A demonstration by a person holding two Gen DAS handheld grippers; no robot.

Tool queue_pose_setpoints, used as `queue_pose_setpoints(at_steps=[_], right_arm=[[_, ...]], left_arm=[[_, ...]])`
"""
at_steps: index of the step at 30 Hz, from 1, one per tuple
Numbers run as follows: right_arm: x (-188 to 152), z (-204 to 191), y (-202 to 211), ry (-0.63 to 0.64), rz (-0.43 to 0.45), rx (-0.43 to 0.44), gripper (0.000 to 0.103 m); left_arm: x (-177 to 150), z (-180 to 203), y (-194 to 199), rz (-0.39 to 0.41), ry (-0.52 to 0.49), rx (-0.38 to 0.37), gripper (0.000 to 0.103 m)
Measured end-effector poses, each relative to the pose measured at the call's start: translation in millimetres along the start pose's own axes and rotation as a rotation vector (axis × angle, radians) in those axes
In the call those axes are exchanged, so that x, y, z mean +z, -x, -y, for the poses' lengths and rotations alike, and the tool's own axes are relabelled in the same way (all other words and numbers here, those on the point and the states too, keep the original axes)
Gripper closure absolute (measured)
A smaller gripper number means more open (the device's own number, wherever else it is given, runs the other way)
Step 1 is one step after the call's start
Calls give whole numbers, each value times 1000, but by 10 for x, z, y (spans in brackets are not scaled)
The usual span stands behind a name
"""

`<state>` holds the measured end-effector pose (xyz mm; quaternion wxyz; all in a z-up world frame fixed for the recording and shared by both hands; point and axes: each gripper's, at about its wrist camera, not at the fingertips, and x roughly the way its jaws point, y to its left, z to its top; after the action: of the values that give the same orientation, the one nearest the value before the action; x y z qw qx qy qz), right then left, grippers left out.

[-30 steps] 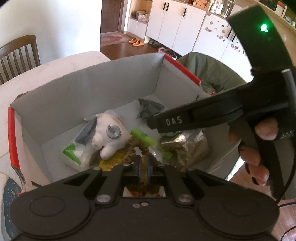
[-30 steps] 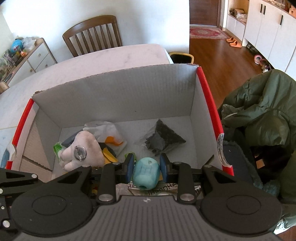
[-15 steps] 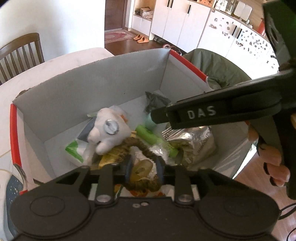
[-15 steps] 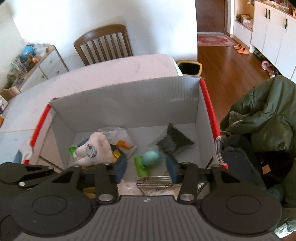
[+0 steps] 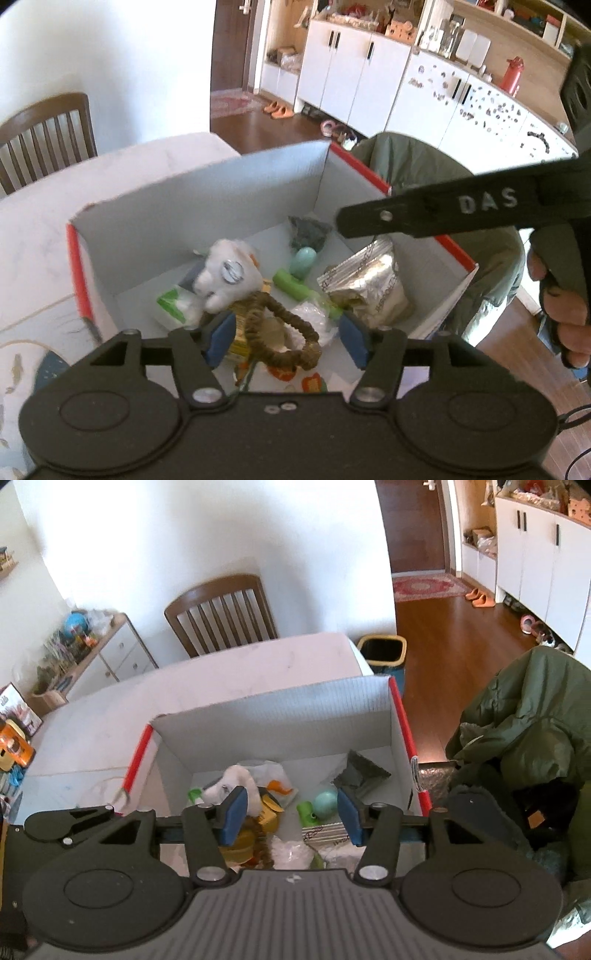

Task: Organize objects

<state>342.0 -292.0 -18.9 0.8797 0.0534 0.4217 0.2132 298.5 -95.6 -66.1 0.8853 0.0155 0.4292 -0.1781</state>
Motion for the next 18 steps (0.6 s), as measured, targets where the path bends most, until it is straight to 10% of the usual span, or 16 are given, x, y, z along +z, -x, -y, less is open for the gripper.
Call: queue_pose_setpoints(at_steps=[18], right_arm=[[-284,-450,762,1,173,-18,32]], left_arm=[[-75,-209,964,191,-40,56,17]])
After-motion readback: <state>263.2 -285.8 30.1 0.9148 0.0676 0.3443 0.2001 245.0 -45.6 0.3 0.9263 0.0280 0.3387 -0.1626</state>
